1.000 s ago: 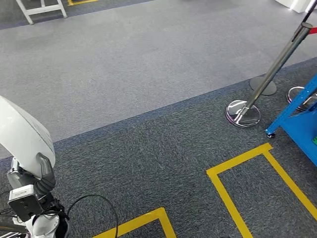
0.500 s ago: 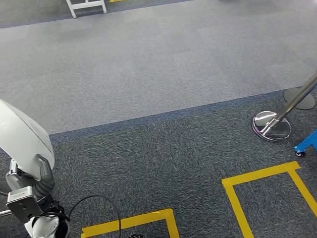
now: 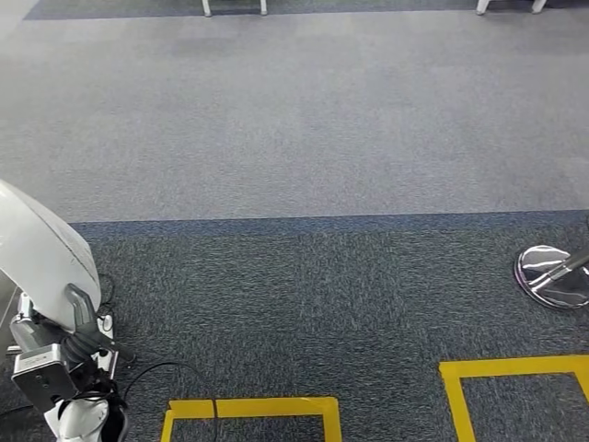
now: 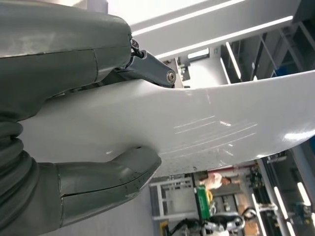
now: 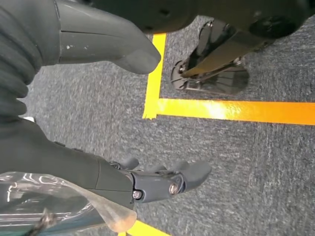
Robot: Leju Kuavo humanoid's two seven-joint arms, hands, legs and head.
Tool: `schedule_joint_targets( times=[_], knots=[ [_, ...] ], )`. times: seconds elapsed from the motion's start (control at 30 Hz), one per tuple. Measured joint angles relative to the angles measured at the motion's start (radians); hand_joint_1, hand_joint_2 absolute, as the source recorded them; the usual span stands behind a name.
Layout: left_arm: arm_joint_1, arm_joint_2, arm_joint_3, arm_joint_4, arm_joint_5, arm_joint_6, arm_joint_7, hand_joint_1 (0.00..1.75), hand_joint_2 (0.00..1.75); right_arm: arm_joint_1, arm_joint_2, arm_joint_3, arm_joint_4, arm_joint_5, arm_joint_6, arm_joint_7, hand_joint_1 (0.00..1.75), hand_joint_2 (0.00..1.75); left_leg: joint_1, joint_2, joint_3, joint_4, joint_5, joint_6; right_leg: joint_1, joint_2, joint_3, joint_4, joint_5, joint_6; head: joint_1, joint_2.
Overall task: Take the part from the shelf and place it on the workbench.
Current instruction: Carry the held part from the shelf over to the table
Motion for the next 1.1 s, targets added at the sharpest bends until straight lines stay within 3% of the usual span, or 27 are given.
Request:
schedule_joint_targets(
  times=[0.07,0.1,0.17,0.23,0.3,0.37,0.43,0.47,0.5,0.53,0.6,0.67,0.73,0.77,0.83,0.9,0.97,1.0,1.03,1.1],
  knots=[
    [0.0,0.0,0.0,0.0,0.0,0.0,0.0,1.75,1.75,0.0,0.0,0.0,0.0,0.0,0.0,0.0,0.0,1.75,0.003,-0.026,0.002,0.004,-0.003,-0.006,-0.004,0.025,0.051,-0.129,0.078,0.002,0.0,0.0],
    [-0.001,0.0,0.0,0.0,0.0,0.0,0.0,1.75,1.75,0.0,-0.001,0.0,0.0,0.0,0.0,0.0,0.0,1.75,0.003,-0.038,0.001,0.01,-0.006,-0.01,-0.007,0.043,0.079,-0.192,0.101,0.001,0.0,0.0],
    [-0.001,0.0,0.0,0.0,0.0,0.0,0.0,1.75,1.75,-0.001,-0.001,0.0,0.0,0.0,0.0,0.0,0.0,1.75,0.004,-0.058,-0.006,0.015,-0.006,-0.021,-0.008,0.066,0.108,-0.245,0.107,-0.006,0.0,0.0],
    [0.002,0.001,0.0,0.0,0.0,0.0,0.0,1.75,1.75,-0.002,-0.001,0.0,0.0,0.0,0.0,0.0,0.0,1.75,0.007,-0.072,-0.012,0.014,-0.002,-0.032,-0.005,0.05,0.114,-0.249,0.11,-0.019,0.0,0.0],
    [0.003,0.002,0.0,0.0,0.0,0.0,0.0,1.75,1.75,-0.002,-0.001,0.0,0.0,0.0,0.0,0.0,0.0,1.75,0.006,-0.039,-0.024,0.04,-0.02,-0.041,-0.006,0.029,0.118,-0.253,0.112,-0.032,-0.003,0.0],
    [0.001,0.003,0.0,0.0,0.0,0.0,0.0,1.75,1.75,-0.001,-0.001,-0.001,0.0,0.0,-0.001,0.0,0.0,1.75,0.005,0.015,-0.068,0.138,-0.073,-0.049,-0.004,0.006,0.121,-0.255,0.11,-0.042,-0.007,0.0],
    [0.0,0.003,-0.001,0.0,0.003,-0.002,0.0,1.75,1.75,0.001,-0.001,-0.002,0.0,-0.001,-0.001,-0.002,0.0,1.75,0.008,0.034,-0.13,0.267,-0.125,-0.053,-0.001,-0.021,0.123,-0.255,0.106,-0.047,-0.008,0.0],
    [0.0,0.003,-0.002,0.0,0.006,-0.003,0.0,1.75,1.75,0.001,-0.001,-0.002,0.0,-0.001,0.0,-0.003,0.0,1.75,0.01,0.036,-0.144,0.296,-0.128,-0.054,0.001,-0.035,0.124,-0.255,0.105,-0.048,-0.008,0.0],
    [-0.001,0.004,-0.004,0.0,0.008,-0.004,0.0,1.75,1.75,0.001,-0.001,-0.003,0.0,-0.001,0.0,-0.004,0.0,1.75,0.01,0.038,-0.139,0.287,-0.111,-0.053,0.002,-0.048,0.126,-0.255,0.102,-0.049,-0.009,0.0],
    [-0.003,0.004,-0.005,0.0,0.009,-0.004,0.0,1.75,1.75,-0.001,-0.001,-0.003,0.0,-0.002,0.001,-0.004,0.0,1.75,0.01,0.043,-0.115,0.239,-0.078,-0.05,0.002,-0.06,0.13,-0.255,0.1,-0.048,-0.008,0.0],
    [-0.011,0.004,-0.008,0.0,0.009,-0.004,0.0,1.75,1.75,-0.004,-0.001,-0.003,0.0,-0.002,0.004,-0.004,0.0,1.75,0.0,0.088,-0.047,0.104,-0.019,-0.038,0.005,-0.082,0.138,-0.255,0.093,-0.044,-0.008,0.0],
    [-0.021,0.004,-0.012,0.0,0.009,-0.004,0.0,1.75,1.75,-0.006,-0.002,-0.004,0.0,-0.002,0.004,-0.005,0.0,1.75,-0.013,0.128,-0.012,0.028,-0.006,-0.027,0.009,-0.104,0.143,-0.255,0.086,-0.036,-0.009,0.0],
    [-0.025,0.006,-0.014,-0.001,0.009,-0.002,0.0,1.75,1.75,-0.009,-0.002,-0.004,0.0,-0.001,0.005,-0.005,0.0,1.75,-0.018,0.115,-0.012,0.016,-0.01,-0.019,0.011,-0.129,0.148,-0.258,0.082,-0.026,-0.01,0.0],
    [-0.024,0.007,-0.015,-0.001,0.009,-0.002,0.0,1.75,1.75,-0.011,-0.002,-0.004,0.0,-0.001,0.006,-0.005,0.0,1.75,-0.016,0.102,-0.01,0.011,-0.008,-0.014,0.01,-0.125,0.149,-0.256,0.076,-0.021,-0.009,0.0],
    [-0.026,0.008,-0.016,-0.002,0.009,-0.001,0.0,1.75,1.75,-0.013,-0.002,-0.005,0.0,-0.001,0.008,-0.005,0.0,1.75,-0.008,0.077,-0.005,0.002,-0.003,-0.004,0.006,-0.072,0.129,-0.209,0.045,-0.012,-0.006,0.0],
    [-0.029,0.009,-0.021,-0.003,0.009,-0.001,0.0,1.75,1.75,-0.012,-0.002,-0.007,0.0,-0.001,0.009,-0.006,0.0,1.75,-0.003,0.052,-0.004,0.0,-0.002,0.002,0.002,-0.014,0.065,-0.086,-0.012,-0.006,-0.001,0.0],
    [-0.029,0.009,-0.024,-0.003,0.009,-0.001,0.0,1.75,1.75,-0.008,-0.003,-0.01,0.0,0.0,0.009,-0.005,0.0,1.75,-0.003,0.024,-0.003,0.0,-0.003,0.004,0.001,-0.003,0.003,0.018,-0.039,-0.003,-0.001,0.0],
    [-0.029,0.009,-0.024,-0.003,0.009,-0.001,0.0,1.75,1.75,-0.007,-0.003,-0.011,0.0,0.0,0.009,-0.005,0.0,1.75,-0.002,0.009,-0.002,0.001,-0.004,0.004,0.0,-0.002,-0.005,0.019,-0.022,-0.002,-0.001,0.0],
    [-0.028,0.009,-0.024,-0.003,0.009,-0.001,0.0,1.75,1.75,-0.007,-0.004,-0.012,0.0,0.0,0.009,-0.005,0.0,1.75,-0.001,-0.006,0.0,0.002,-0.005,0.002,0.0,0.001,0.005,-0.018,0.013,-0.001,-0.001,0.0],
    [-0.028,0.01,-0.024,-0.003,0.009,-0.001,0.0,1.75,1.75,-0.009,-0.006,-0.013,0.0,-0.001,0.008,-0.005,0.0,1.75,0.002,-0.032,0.003,0.005,-0.009,-0.006,-0.005,0.035,0.058,-0.15,0.089,0.002,0.0,0.0]
  ],
)
